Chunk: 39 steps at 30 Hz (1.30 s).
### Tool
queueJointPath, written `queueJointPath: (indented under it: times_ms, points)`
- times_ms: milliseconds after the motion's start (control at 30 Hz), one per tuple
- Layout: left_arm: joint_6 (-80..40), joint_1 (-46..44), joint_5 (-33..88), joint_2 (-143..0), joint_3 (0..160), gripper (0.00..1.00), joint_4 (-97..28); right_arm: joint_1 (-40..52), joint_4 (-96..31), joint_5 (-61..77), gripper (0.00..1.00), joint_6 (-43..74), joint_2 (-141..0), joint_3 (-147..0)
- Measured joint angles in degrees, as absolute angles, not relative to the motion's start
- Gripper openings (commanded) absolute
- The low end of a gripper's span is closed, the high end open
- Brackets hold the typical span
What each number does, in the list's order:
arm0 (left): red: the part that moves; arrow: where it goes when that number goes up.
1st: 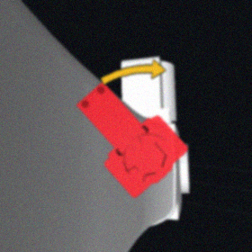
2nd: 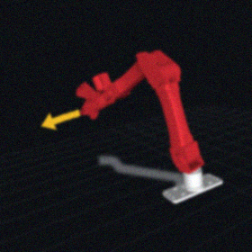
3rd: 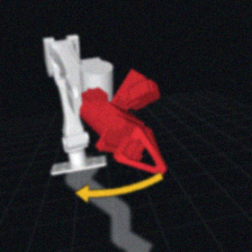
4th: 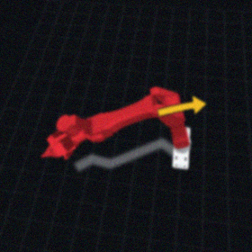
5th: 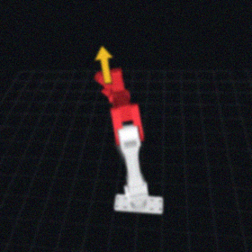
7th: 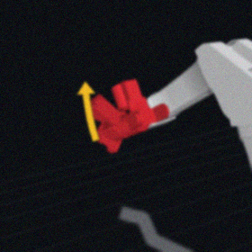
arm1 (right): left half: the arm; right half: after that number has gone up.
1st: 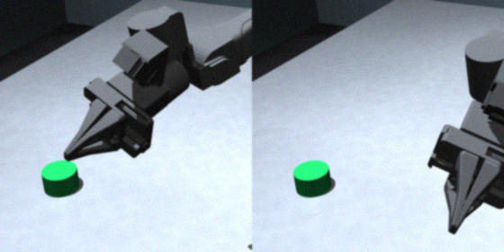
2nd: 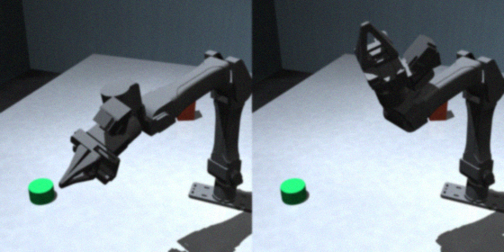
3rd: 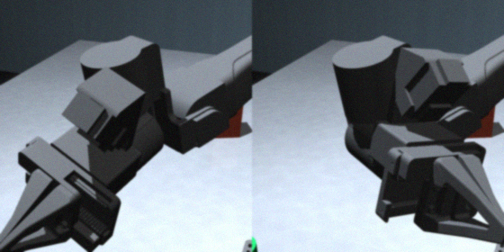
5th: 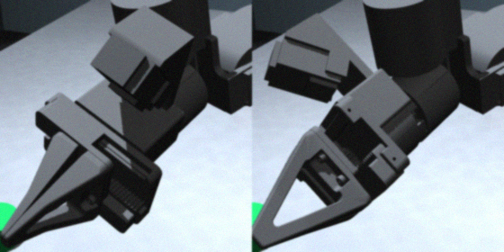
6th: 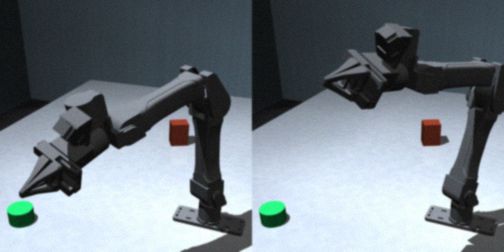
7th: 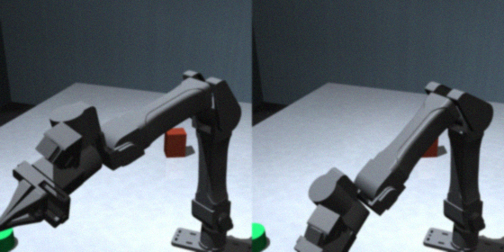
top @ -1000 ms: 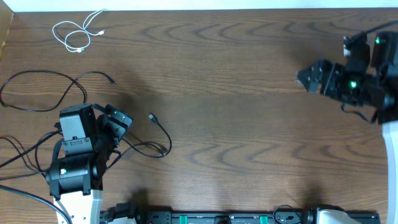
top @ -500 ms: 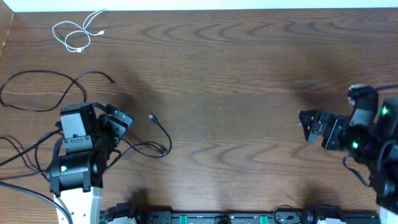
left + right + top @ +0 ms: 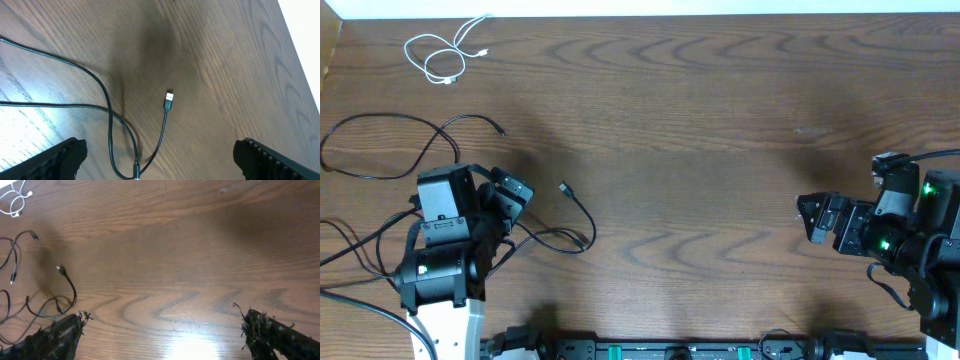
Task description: Untangle cables
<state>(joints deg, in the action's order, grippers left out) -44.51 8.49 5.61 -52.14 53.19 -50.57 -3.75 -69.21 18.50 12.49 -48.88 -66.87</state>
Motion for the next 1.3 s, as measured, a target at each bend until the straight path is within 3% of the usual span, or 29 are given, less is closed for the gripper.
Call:
queueJointPath:
  times_ms: [1300]
  points:
    - [-44.51,8.49,5.61,-52.31,53.19,1.0,-50.54,-3.51,-69.23,18.39,0.99,12.49,-45.1,-66.87]
